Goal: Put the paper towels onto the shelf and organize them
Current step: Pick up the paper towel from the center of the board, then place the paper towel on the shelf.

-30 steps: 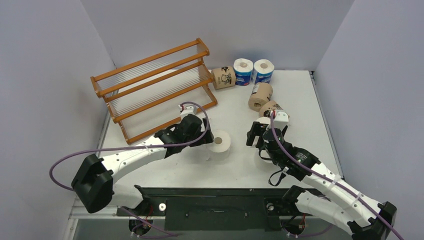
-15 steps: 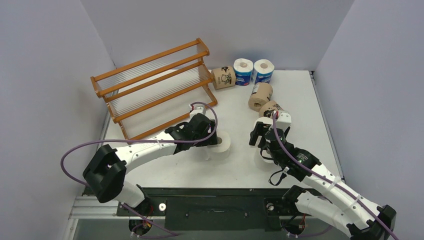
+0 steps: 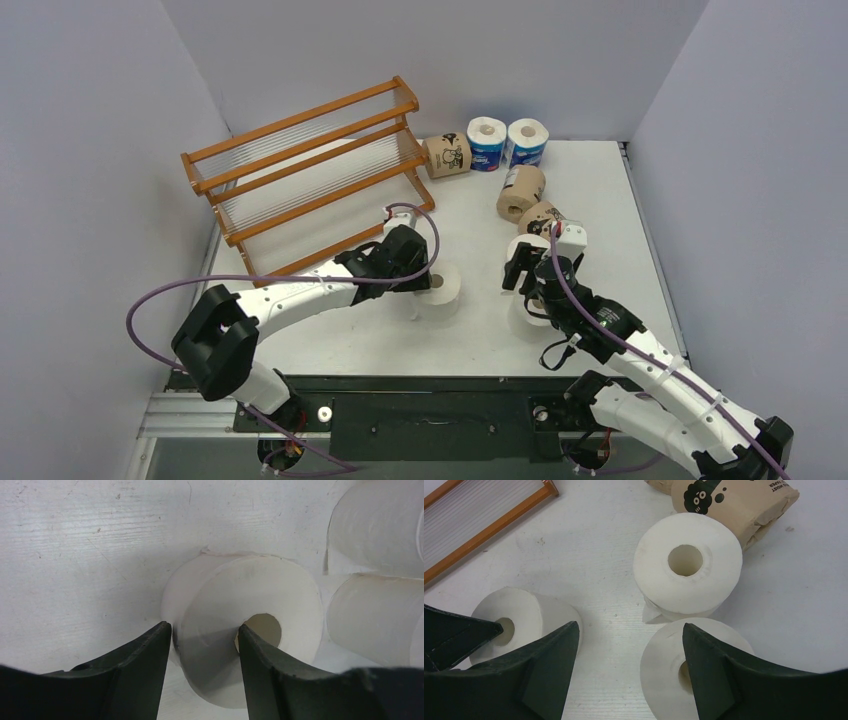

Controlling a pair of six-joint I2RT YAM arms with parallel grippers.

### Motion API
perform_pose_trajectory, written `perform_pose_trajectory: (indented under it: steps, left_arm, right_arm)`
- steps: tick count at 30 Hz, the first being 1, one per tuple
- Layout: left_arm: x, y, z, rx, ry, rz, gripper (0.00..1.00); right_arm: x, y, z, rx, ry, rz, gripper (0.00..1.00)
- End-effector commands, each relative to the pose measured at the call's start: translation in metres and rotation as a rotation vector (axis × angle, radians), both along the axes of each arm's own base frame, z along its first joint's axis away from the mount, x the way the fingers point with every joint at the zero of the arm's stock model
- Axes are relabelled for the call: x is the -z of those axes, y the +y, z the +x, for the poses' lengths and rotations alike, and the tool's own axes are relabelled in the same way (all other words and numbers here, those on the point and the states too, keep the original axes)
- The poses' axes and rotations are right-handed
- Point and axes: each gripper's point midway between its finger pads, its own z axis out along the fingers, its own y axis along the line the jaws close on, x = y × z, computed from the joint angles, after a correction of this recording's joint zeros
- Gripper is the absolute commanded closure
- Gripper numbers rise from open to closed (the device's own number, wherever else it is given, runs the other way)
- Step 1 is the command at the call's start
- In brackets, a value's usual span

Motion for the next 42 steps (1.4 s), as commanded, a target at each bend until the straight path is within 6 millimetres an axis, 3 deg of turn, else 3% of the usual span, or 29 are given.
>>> perform_pose_trajectory:
  steps: [1, 4, 8, 10, 17, 23, 29, 31, 36, 42]
  left_arm:
    - [-0.018, -0.009, 0.008, 0.014, -0.041, -0.018, 0.54]
    - [-0.027, -0.004, 0.010, -0.004, -0.064, -0.014, 0.60]
    - [-0.064, 0.011, 0.017, -0.035, -0.166, -0.020, 0.66]
    - [-0.093, 0.018, 0.022, -0.050, -0.218, -0.029, 0.68]
    - [-0.152, 0.052, 0.033, -0.109, -0.312, -0.026, 0.73]
    - [-0.207, 0.103, 0.061, -0.246, -0.397, -0.063, 0.73]
    - [-0.285, 0.146, 0.083, -0.362, -0.534, -0.114, 0.73]
    - [-0.301, 0.162, 0.089, -0.404, -0.567, -0.119, 0.73]
    - [-0.329, 0.204, 0.096, -0.511, -0.626, -0.093, 0.74]
    - [-0.347, 0.274, 0.101, -0.672, -0.667, -0.059, 0.74]
  right_arm:
    - [-0.008, -0.001, 0.004, 0.005, -0.035, 0.019, 0.29]
    - [-0.009, -0.001, 0.004, 0.005, -0.036, 0.020, 0.29]
    - [-0.011, -0.003, 0.004, 0.013, -0.045, 0.020, 0.30]
    - [-0.012, -0.004, 0.004, 0.016, -0.050, 0.022, 0.30]
    - [-0.014, -0.004, 0.004, 0.017, -0.058, 0.034, 0.31]
    - [-0.016, -0.005, 0.003, 0.017, -0.064, 0.041, 0.32]
    - [-0.019, -0.002, 0.002, 0.006, -0.071, 0.057, 0.33]
    - [-0.020, -0.003, 0.002, 0.006, -0.076, 0.061, 0.34]
    - [-0.020, -0.005, 0.000, 0.009, -0.081, 0.064, 0.34]
    - [-0.018, -0.005, 0.000, 0.009, -0.078, 0.064, 0.34]
